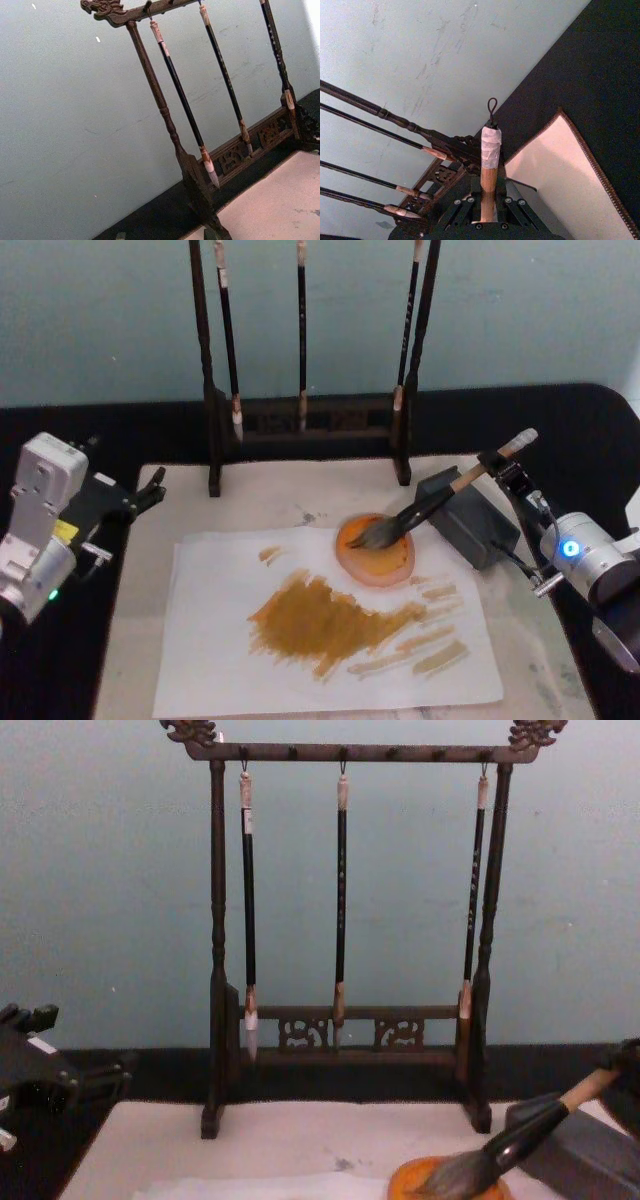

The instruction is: Pick up the brush from the inkstone, write on the paper, then place the brush back to its original position.

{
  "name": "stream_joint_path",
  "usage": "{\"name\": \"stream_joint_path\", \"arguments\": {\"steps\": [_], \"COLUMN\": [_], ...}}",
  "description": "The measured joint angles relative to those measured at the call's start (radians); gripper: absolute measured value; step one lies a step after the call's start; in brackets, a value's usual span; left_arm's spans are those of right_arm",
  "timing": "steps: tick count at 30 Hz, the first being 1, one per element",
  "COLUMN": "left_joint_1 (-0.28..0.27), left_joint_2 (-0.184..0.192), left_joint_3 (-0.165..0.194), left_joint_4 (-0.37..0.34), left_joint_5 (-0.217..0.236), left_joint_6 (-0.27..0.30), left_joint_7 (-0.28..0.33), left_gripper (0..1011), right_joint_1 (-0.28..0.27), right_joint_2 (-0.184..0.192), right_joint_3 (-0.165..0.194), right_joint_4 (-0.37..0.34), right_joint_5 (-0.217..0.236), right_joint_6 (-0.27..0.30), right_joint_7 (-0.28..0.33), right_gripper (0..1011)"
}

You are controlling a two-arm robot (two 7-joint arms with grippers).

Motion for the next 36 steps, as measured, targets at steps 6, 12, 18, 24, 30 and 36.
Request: {"name": "stream_joint_path", "arguments": {"steps": [6,12,18,24,30,36], "left_joint_1": [0.000,0.000,0.000,0.000,0.000,0.000], "left_joint_2": [0.000,0.000,0.000,0.000,0.000,0.000], "left_joint_3": [0.000,0.000,0.000,0.000,0.000,0.000], "left_joint_4": [0.000,0.000,0.000,0.000,0.000,0.000], "left_joint_5": [0.000,0.000,0.000,0.000,0.000,0.000], "left_joint_6": [0.000,0.000,0.000,0.000,0.000,0.000], "left_joint_7": [0.000,0.000,0.000,0.000,0.000,0.000], "left_gripper": [1010,1010,1009,1010,1010,1010], "right_joint_1": [0.000,0.000,0.000,0.000,0.004,0.010], "right_joint_2": [0.000,0.000,0.000,0.006,0.013,0.040], "right_joint_3": [0.000,0.000,0.000,-0.008,-0.015,-0.036], "right_joint_4": [0.000,0.000,0.000,-0.010,-0.028,-0.067], "right_joint_5": [0.000,-0.001,-0.001,0.015,0.035,0.021], "right_joint_6": [0.000,0.000,0.000,-0.017,-0.029,-0.057], "right_joint_7": [0.000,0.000,0.000,0.009,0.022,0.049], "right_gripper": [160,161,161,161,161,161]}}
